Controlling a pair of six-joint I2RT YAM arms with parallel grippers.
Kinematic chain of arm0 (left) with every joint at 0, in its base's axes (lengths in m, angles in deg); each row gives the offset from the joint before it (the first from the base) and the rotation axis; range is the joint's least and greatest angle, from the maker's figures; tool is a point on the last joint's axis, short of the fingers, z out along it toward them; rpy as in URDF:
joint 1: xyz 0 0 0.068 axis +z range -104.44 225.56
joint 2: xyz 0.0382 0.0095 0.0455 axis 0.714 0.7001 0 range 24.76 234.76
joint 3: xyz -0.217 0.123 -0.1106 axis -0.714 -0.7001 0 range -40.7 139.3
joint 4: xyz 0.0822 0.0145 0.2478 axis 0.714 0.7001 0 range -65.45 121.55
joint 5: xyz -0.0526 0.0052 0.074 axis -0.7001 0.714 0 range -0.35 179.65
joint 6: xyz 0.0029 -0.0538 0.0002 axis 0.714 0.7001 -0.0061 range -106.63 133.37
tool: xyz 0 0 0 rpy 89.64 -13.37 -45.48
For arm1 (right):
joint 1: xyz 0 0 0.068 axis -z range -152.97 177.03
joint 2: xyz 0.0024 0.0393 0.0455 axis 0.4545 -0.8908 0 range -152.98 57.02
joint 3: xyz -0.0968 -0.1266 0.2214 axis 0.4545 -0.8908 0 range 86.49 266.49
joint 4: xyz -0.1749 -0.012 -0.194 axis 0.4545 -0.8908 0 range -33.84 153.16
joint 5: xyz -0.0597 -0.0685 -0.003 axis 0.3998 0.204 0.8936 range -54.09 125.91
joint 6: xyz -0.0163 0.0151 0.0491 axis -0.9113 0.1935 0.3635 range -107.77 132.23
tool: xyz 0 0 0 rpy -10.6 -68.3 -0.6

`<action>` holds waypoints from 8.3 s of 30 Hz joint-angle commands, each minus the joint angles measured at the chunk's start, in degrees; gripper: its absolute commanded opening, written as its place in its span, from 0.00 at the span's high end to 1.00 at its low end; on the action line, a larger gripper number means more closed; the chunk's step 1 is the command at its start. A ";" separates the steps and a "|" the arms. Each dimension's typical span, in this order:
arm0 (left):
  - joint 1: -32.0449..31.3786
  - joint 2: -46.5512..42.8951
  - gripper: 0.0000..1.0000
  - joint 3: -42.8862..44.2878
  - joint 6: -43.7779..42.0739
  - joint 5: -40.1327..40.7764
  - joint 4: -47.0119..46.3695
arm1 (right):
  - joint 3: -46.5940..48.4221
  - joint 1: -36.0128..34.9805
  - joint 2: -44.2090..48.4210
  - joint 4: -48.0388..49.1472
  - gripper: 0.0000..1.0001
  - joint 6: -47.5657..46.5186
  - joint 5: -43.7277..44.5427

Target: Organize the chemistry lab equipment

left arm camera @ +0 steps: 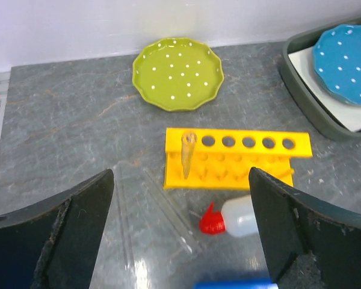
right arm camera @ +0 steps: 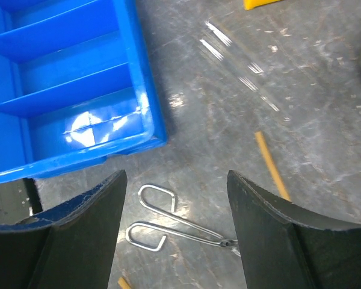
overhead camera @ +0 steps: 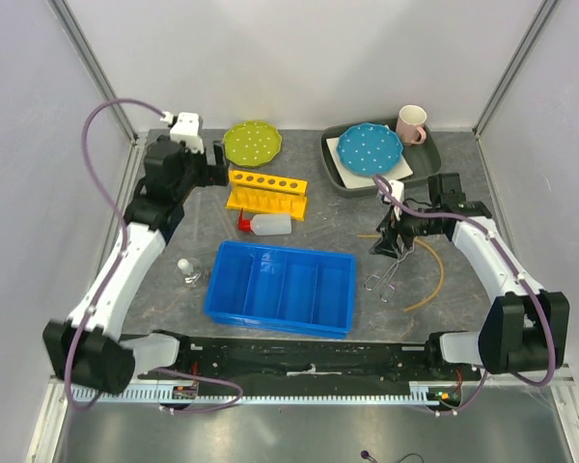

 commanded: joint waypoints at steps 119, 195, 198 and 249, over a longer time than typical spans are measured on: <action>0.36 -36.63 0.04 -30.02 8.72 -13.33 12.18 | 42.47 -16.95 -49.07 -14.29 0.37 -36.32 25.90; -17.57 7.58 0.35 -12.79 48.01 -51.83 -11.82 | 29.90 -32.41 -11.46 -19.92 0.85 -34.82 19.48; -18.10 7.67 0.43 -12.71 46.78 -52.53 -9.36 | 29.63 -33.20 -10.93 -19.39 0.85 -33.86 19.66; -21.79 -28.28 0.91 -33.45 35.88 -18.96 -25.43 | 4.41 -23.98 -3.28 70.26 0.30 112.48 2.08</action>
